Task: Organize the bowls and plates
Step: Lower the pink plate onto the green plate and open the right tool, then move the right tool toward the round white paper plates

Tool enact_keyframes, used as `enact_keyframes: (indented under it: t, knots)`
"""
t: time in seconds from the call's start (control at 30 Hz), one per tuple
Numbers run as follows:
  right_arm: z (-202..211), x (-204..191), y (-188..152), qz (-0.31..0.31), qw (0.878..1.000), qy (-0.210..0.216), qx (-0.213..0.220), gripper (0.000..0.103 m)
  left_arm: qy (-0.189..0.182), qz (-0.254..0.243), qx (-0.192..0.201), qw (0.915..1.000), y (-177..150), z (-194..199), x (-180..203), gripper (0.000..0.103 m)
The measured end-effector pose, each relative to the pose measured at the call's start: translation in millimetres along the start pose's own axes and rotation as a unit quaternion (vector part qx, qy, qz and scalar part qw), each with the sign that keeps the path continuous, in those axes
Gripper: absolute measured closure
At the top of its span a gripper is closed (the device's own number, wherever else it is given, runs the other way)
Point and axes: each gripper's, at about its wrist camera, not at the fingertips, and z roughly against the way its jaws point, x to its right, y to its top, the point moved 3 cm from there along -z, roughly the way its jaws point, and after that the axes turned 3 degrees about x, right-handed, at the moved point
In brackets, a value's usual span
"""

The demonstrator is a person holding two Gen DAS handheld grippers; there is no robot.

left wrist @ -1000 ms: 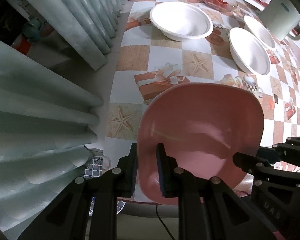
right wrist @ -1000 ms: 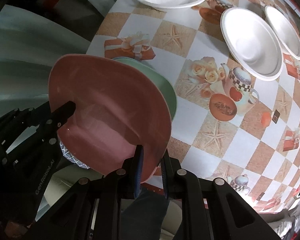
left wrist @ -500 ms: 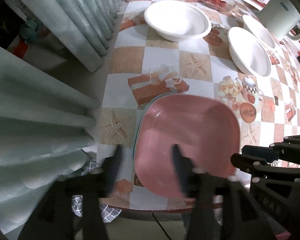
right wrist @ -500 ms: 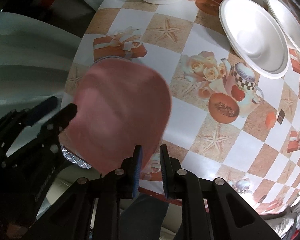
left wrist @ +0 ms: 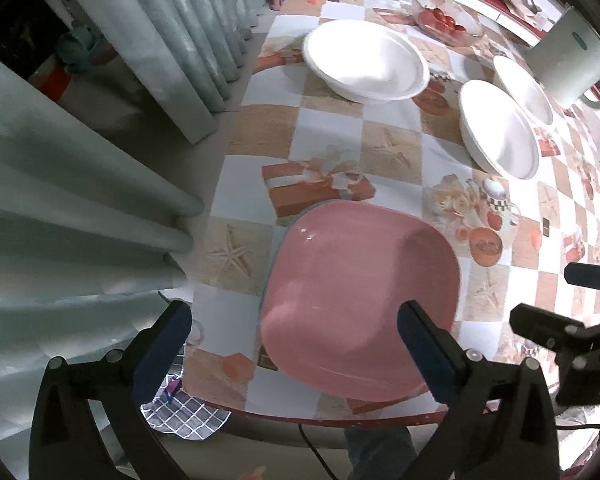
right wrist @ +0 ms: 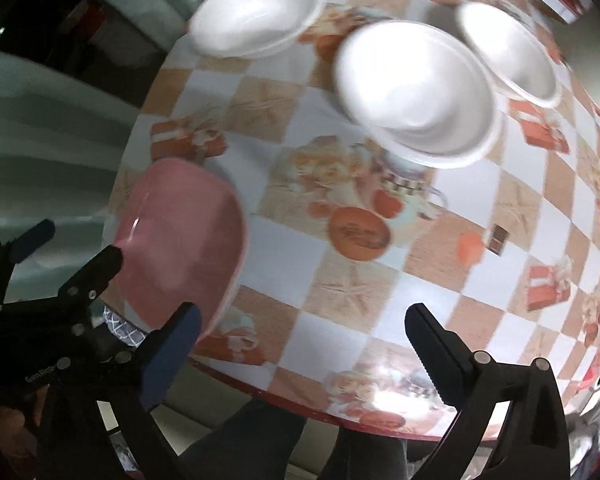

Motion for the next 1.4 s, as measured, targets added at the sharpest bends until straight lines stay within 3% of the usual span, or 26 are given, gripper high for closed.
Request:
enact_keyframes:
  t: [0.2,0.67,1.4]
  knots:
    - [-1.9,27.4,-24.8,-0.046,0.999,-0.01,-0.015,0.001,-0.013,-0.017,-0.006,0.9998,1.1,5.9,25.2,0.0]
    - [8.2,66.8,-29.2,-0.101,0.995,0.003,-0.01,0.001,-0.008,-0.087,-0.014,0.996,8.8,13.3,77.1,0.0]
    - [8.7,120.3,-26.3,-0.145,0.989,0.005,-0.015,0.001,-0.04,-0.084,-0.043,0.9948,29.4,6.3,116.6,0.0]
